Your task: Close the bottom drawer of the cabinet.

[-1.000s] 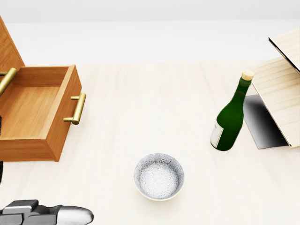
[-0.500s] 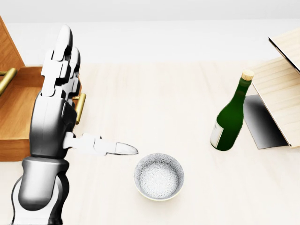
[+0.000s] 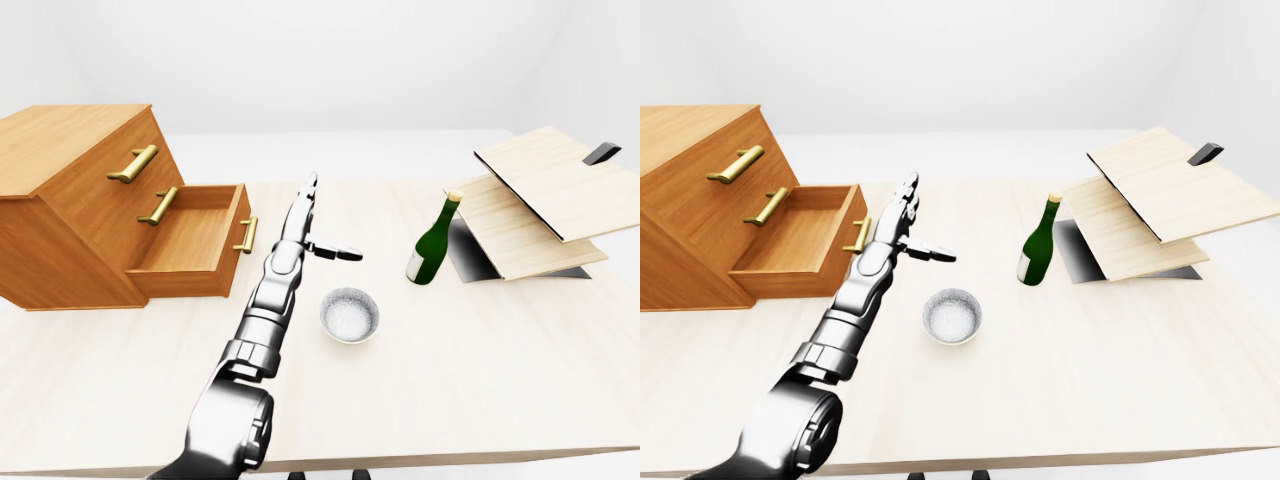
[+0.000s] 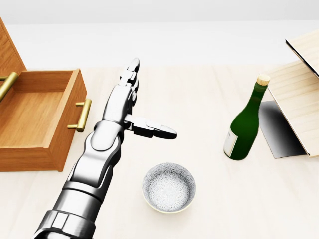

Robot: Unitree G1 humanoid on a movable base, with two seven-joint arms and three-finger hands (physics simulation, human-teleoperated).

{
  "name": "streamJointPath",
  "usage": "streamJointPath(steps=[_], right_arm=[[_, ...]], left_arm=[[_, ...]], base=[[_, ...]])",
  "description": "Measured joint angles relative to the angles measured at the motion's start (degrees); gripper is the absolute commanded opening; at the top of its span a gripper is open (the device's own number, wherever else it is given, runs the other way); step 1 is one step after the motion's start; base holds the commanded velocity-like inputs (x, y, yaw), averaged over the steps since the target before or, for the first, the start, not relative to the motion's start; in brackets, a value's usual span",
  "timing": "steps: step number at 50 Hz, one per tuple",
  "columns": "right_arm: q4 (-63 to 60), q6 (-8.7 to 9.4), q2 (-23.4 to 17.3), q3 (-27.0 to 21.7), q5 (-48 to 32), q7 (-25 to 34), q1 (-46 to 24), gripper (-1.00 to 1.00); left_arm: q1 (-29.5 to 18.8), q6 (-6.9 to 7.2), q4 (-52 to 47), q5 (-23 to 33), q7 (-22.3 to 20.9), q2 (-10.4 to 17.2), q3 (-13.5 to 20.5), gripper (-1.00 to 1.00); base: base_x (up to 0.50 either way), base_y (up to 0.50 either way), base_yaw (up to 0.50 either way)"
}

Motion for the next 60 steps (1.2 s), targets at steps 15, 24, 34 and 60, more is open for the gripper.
streamJointPath(steps=[15, 24, 34, 60], right_arm=[[0.0, 0.00, 0.2, 0.4, 0.2, -0.3, 0.3, 1.00], [0.0, 0.00, 0.3, 0.7, 0.1, -0.3, 0.5, 1.00], [0.0, 0.00, 0.3, 0.9, 0.0, -0.3, 0.6, 1.00], [0.0, 0.00, -0.3, 1.1, 0.3, -0.8, 0.9, 1.00]], left_arm=[[-4.8, -3.67, 16.8, -2.9, 0.4, 1.0, 2.8, 1.00], [-5.7, -3.66, 20.9, -5.3, 1.3, 2.2, 4.6, 1.00], [-5.7, -3.39, 23.6, -8.0, 1.9, 4.2, 6.6, 1.00], [-4.7, -1.35, 26.6, -14.0, 2.1, 7.0, 10.3, 1.00]], base=[[0.00, 0.00, 0.00], [0.00, 0.00, 0.00], [0.00, 0.00, 0.00], [0.00, 0.00, 0.00]])
